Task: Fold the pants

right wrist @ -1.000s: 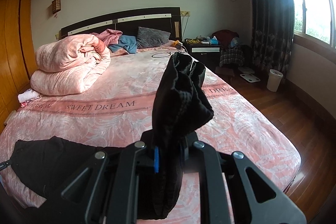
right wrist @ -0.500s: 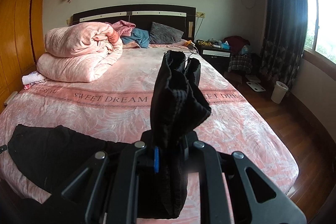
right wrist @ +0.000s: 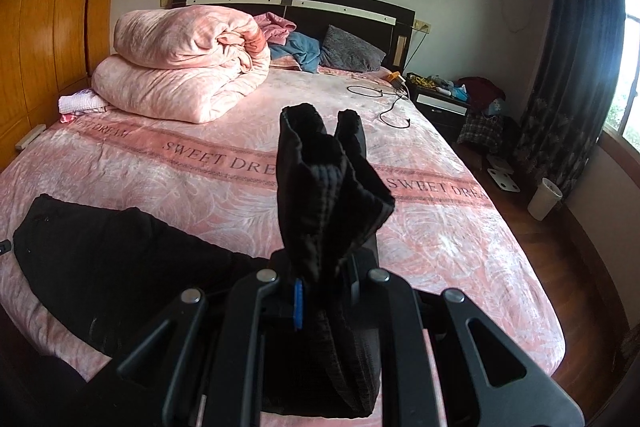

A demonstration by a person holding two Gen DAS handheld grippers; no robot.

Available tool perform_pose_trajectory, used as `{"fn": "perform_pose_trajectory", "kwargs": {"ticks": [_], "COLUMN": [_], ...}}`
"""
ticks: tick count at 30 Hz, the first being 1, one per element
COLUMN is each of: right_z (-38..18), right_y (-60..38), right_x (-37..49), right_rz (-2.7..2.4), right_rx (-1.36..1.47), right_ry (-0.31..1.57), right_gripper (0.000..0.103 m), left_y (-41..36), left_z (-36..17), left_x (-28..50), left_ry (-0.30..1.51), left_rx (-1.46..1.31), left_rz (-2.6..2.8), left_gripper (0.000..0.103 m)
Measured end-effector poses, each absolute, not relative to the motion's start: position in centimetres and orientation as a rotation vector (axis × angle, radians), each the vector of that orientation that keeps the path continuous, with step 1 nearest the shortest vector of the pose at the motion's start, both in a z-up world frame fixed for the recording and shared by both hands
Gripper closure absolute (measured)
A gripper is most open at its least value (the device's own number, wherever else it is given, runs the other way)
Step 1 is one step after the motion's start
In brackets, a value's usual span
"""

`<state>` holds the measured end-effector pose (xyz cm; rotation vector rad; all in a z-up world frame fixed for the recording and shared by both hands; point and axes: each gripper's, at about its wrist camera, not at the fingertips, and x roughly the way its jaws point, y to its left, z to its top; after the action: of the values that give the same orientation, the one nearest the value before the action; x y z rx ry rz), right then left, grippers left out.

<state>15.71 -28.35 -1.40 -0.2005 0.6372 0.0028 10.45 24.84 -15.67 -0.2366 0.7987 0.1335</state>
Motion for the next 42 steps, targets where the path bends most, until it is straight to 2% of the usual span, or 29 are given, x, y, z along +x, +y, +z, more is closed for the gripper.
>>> {"fn": "perform_pose_trajectory", "kwargs": {"ticks": [19,27,42], "right_z": [-10.4,-13.3,-16.2], "right_y": [-14.7,-11.7,-8.7], "right_x": [15.8,14.4,13.2], "right_rz": [0.050,0.054,0.114], "right_rx": [-0.555,-0.704,-0.781], "right_ry": [0.736,0.726,0.720], "right_gripper": [0.091,0.091,0.091], "left_y": [25.9,25.4,22.1], "left_z": [-17.3,-17.5,-17.8], "left_x": [9.8,9.8,10.2], "left_ry": [0.823,0.834,0.863], "left_rx": [-0.243,-0.229,-0.166], "left_rz": [0.130,0.104,0.053], "left_gripper": [0.015,0.015,0.015]}}
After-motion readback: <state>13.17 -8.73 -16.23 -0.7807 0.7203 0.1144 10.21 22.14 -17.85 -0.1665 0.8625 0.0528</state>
